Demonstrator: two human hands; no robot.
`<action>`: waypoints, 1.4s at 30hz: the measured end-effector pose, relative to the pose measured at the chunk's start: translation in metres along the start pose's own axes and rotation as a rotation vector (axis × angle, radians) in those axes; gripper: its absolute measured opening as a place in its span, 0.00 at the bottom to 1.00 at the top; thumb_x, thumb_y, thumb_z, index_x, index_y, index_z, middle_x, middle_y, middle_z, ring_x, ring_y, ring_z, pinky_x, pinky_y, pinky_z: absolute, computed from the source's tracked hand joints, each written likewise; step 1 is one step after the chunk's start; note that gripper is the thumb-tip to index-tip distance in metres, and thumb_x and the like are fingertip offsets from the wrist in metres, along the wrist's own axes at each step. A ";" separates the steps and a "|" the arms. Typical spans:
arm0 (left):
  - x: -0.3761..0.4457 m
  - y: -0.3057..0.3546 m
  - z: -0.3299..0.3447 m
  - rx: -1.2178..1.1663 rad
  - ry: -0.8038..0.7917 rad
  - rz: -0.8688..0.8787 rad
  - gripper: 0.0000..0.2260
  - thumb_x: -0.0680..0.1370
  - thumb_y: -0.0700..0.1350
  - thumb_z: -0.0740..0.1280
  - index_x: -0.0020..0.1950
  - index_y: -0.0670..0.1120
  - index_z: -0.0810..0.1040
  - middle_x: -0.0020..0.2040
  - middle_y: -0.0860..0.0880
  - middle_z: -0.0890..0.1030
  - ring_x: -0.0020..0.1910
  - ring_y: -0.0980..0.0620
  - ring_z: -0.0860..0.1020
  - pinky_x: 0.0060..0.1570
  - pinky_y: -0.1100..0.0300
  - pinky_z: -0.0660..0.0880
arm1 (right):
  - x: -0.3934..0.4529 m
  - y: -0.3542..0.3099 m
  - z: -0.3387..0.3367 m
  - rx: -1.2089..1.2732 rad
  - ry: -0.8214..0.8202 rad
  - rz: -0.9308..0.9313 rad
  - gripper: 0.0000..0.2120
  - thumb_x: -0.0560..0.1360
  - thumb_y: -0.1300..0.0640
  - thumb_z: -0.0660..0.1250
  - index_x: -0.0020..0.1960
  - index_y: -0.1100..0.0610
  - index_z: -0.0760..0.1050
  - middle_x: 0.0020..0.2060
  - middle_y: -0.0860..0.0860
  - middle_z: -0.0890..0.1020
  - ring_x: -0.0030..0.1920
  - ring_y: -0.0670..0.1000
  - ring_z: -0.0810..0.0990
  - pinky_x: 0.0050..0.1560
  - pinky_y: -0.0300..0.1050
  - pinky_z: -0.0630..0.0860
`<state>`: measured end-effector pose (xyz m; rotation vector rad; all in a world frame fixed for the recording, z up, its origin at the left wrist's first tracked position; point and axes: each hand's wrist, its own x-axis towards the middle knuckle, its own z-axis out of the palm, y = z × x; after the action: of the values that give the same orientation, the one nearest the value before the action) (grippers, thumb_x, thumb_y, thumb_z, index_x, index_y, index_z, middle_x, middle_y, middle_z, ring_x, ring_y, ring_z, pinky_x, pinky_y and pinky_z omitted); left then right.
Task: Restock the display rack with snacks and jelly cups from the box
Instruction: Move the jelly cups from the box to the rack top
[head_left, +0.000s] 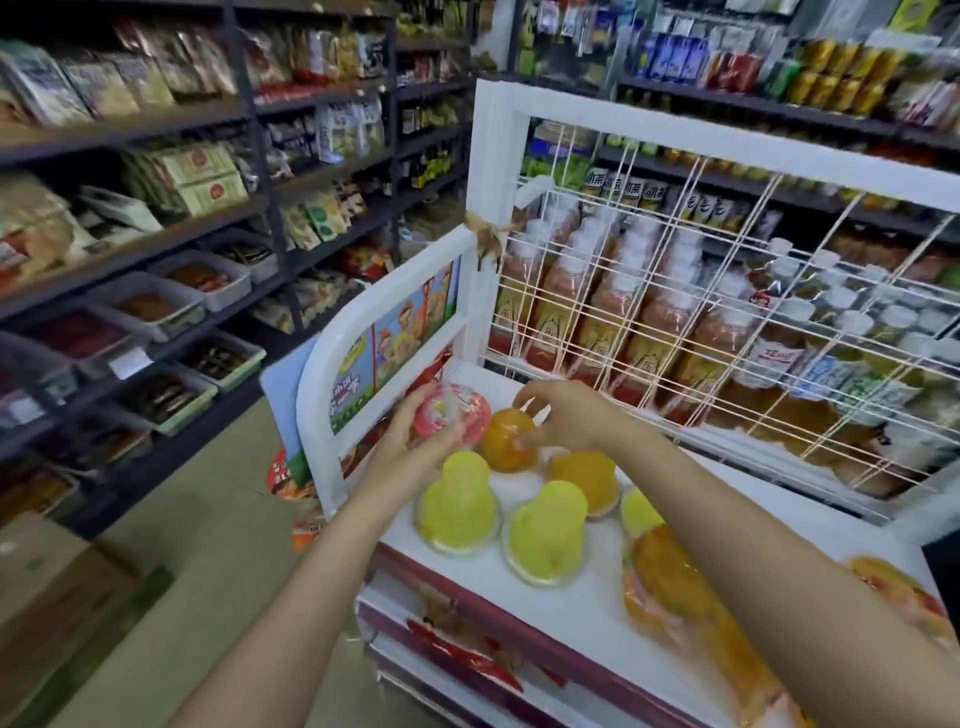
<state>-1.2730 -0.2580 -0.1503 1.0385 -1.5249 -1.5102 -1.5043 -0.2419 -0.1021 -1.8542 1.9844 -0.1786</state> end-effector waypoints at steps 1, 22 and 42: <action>0.000 0.003 0.000 0.028 0.012 0.015 0.23 0.77 0.55 0.70 0.70 0.64 0.68 0.70 0.62 0.67 0.67 0.63 0.68 0.58 0.70 0.70 | -0.001 -0.001 0.000 -0.015 0.018 -0.002 0.25 0.70 0.46 0.77 0.64 0.51 0.75 0.56 0.47 0.81 0.47 0.47 0.77 0.48 0.43 0.73; -0.196 -0.030 0.099 0.663 -0.696 0.715 0.19 0.76 0.56 0.60 0.59 0.47 0.80 0.54 0.49 0.82 0.50 0.44 0.82 0.43 0.53 0.77 | -0.379 -0.062 0.165 0.200 0.820 0.573 0.13 0.79 0.56 0.68 0.63 0.54 0.76 0.51 0.45 0.78 0.49 0.48 0.78 0.48 0.40 0.73; -0.438 -0.289 0.463 1.047 -1.376 0.145 0.17 0.79 0.46 0.68 0.67 0.47 0.75 0.60 0.51 0.73 0.61 0.50 0.74 0.54 0.60 0.68 | -0.688 0.222 0.481 0.873 0.616 1.388 0.20 0.75 0.50 0.68 0.64 0.56 0.71 0.56 0.53 0.75 0.55 0.56 0.77 0.46 0.46 0.69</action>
<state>-1.5090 0.3350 -0.4381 0.1451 -3.4631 -1.2564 -1.5084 0.5433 -0.4733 0.2864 2.4527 -1.0080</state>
